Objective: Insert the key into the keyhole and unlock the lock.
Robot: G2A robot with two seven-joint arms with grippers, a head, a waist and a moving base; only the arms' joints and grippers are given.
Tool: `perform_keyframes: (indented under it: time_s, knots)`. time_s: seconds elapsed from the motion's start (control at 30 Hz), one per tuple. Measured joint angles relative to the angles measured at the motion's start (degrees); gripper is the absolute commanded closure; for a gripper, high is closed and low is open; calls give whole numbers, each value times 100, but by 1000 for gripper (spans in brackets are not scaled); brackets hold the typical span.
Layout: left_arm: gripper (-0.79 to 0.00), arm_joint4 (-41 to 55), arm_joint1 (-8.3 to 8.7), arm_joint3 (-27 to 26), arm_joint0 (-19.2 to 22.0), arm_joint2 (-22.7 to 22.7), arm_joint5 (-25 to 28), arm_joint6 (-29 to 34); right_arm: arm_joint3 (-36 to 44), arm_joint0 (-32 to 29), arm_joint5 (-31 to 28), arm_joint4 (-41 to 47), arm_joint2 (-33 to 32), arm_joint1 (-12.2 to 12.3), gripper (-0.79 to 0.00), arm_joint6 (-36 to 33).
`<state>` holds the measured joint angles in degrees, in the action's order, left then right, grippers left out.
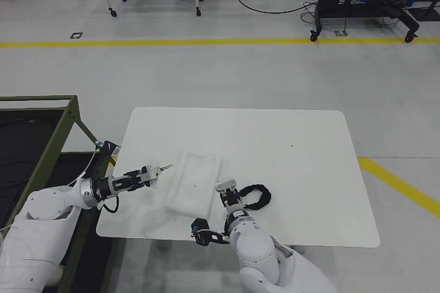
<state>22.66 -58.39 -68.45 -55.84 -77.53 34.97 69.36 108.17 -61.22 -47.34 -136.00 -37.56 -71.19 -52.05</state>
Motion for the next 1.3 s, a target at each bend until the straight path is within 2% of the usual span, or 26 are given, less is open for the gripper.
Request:
perform_keyframes:
  time_s: [0.07,0.13,0.23,0.37,0.53,0.6,0.93,1.13,1.3]
  knots:
    - [0,0,0,0,0,0,0,0,-192,325,-746,-142,185,-41,-785,239]
    - [0,0,0,0,0,0,0,0,-411,635,-1055,-327,452,-45,-785,610]
    - [0,0,0,0,0,0,0,0,-920,1189,-1075,-1036,1186,2,-785,1329]
    - [0,0,0,0,0,0,0,0,-1754,2208,-1065,-1309,2105,147,-785,2949]
    - [0,0,0,0,0,0,0,0,-2311,3068,-1066,-1007,2808,181,-785,3798]
    - [0,0,0,0,0,0,0,0,-2295,3168,-1066,-1073,2800,196,-785,3997]
    - [0,0,0,0,0,0,0,0,-2230,3181,-1032,-1115,2781,213,-785,3891]
    - [0,0,0,0,0,0,0,0,-2242,3240,-1068,-1594,2782,345,-785,4930]
    - [0,0,0,0,0,0,0,0,-1883,3554,-1066,-1942,2782,693,-785,6019]
